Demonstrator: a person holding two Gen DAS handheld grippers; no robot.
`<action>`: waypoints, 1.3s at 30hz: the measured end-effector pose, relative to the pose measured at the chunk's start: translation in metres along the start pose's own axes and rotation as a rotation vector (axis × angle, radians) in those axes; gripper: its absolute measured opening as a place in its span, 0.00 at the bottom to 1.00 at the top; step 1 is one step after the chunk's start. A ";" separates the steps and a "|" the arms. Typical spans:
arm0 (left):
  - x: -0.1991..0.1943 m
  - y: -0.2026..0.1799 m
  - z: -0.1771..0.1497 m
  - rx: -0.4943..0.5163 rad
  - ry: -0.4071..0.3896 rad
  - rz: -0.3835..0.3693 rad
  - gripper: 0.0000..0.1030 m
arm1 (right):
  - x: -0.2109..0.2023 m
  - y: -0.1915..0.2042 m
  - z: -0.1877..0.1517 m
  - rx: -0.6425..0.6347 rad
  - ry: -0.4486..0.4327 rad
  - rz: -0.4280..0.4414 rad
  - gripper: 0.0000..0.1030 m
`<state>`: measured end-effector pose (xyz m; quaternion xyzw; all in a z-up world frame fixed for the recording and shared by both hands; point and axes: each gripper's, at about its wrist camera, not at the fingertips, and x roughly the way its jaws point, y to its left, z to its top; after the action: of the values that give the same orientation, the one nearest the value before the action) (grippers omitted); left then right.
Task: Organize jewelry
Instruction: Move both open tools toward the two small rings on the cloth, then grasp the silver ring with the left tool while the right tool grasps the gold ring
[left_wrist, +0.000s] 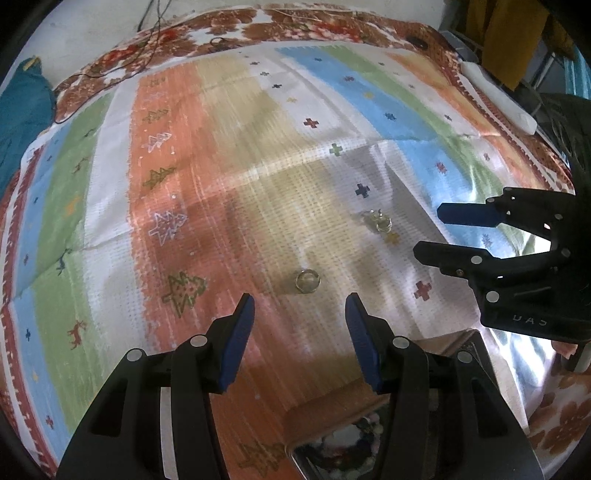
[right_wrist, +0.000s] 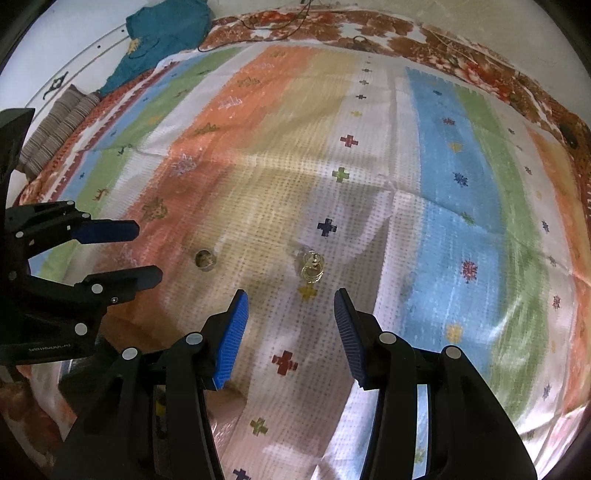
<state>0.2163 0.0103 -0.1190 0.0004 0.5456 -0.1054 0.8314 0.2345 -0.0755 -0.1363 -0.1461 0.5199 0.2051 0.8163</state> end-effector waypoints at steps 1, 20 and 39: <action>0.002 0.000 0.001 0.005 0.003 -0.002 0.50 | 0.002 -0.001 0.001 0.001 0.001 0.000 0.47; 0.038 -0.002 0.015 0.077 0.066 -0.026 0.47 | 0.040 -0.010 0.019 0.071 0.049 -0.003 0.46; 0.061 -0.007 0.021 0.112 0.124 -0.025 0.26 | 0.058 -0.015 0.023 0.062 0.086 -0.029 0.28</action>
<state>0.2577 -0.0099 -0.1651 0.0463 0.5895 -0.1459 0.7932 0.2815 -0.0679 -0.1791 -0.1368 0.5587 0.1705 0.8001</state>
